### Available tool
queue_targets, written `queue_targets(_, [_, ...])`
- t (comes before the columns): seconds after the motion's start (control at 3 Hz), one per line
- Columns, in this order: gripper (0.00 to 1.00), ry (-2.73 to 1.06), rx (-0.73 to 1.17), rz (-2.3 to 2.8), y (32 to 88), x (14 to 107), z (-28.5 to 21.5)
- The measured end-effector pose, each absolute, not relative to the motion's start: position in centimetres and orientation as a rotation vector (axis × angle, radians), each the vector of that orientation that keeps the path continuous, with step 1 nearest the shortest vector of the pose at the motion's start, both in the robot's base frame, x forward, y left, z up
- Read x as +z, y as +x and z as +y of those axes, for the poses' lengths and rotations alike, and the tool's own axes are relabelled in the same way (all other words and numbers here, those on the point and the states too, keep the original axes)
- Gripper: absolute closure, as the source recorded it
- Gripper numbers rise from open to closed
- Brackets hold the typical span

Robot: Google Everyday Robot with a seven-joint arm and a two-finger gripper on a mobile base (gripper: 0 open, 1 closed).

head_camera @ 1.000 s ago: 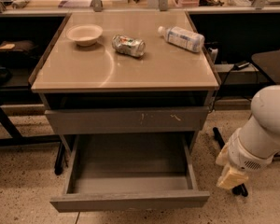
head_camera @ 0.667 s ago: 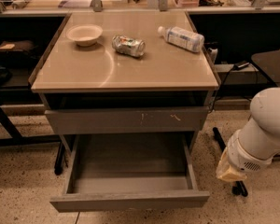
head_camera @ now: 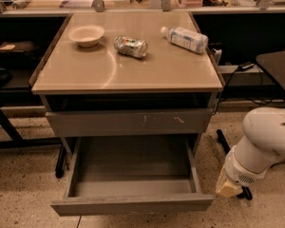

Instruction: Close middle drawer

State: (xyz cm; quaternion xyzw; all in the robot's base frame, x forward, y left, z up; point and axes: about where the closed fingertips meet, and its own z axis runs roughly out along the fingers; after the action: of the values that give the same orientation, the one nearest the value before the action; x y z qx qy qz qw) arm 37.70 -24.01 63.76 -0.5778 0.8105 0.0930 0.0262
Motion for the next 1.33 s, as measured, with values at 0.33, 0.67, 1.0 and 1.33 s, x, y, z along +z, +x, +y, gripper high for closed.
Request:
queue_targets(0.33, [1.00,-1.748,0.406,2.579,36.5,56.8,-24.4])
queue_targets(0.67, [1.00,-1.673,0.440,2.485,37.5,51.4,-24.1])
queue_targets(1.0, [1.00,-1.597,0.440,2.357,38.8,50.6,-24.2])
queue_targets(1.33, [1.00,-1.489,0.447,2.281,38.1,51.9,-25.4])
